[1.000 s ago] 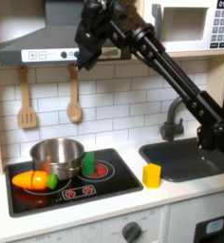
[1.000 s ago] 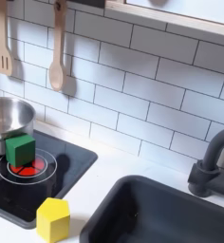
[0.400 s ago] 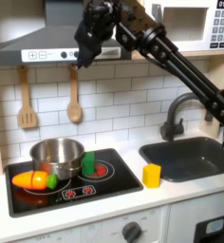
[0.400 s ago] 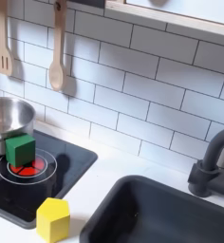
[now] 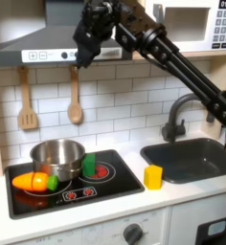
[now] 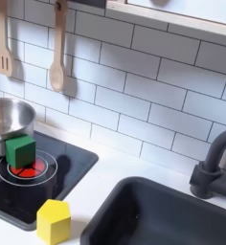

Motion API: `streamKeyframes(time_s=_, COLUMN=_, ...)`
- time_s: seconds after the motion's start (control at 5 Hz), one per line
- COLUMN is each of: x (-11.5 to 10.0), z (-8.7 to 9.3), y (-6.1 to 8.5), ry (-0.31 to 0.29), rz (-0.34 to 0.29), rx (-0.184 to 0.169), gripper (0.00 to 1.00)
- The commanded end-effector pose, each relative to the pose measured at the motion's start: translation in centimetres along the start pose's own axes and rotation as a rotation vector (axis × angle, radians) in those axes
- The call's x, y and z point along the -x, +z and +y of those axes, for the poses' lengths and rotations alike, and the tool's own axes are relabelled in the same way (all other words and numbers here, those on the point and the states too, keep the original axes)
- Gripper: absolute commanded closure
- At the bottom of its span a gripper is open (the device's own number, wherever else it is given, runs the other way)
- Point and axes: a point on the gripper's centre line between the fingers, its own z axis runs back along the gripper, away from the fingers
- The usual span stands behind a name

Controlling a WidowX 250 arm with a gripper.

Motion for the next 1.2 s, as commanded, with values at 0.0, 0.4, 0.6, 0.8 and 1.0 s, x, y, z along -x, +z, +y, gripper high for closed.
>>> streamKeyframes(time_s=0.0, x=-0.3, z=0.0, y=-1.1, ry=0.009, rz=-0.005, rx=-0.012, gripper=1.00)
streamKeyframes(time_s=0.4, x=-0.4, z=-0.6, y=-2.5, ry=0.020, rz=0.001, rx=-0.012, gripper=1.00)
streamKeyframes(time_s=0.6, x=-0.4, z=-1.1, y=-2.9, ry=0.023, rz=0.003, rx=-0.005, gripper=1.00)
streamKeyframes(time_s=0.8, x=-0.5, z=-1.5, y=-2.9, ry=0.028, rz=0.002, rx=0.005, gripper=1.00)
streamKeyframes(time_s=1.0, x=-0.9, z=-1.6, y=-2.8, ry=0.035, rz=-0.013, rx=0.006, gripper=1.00)
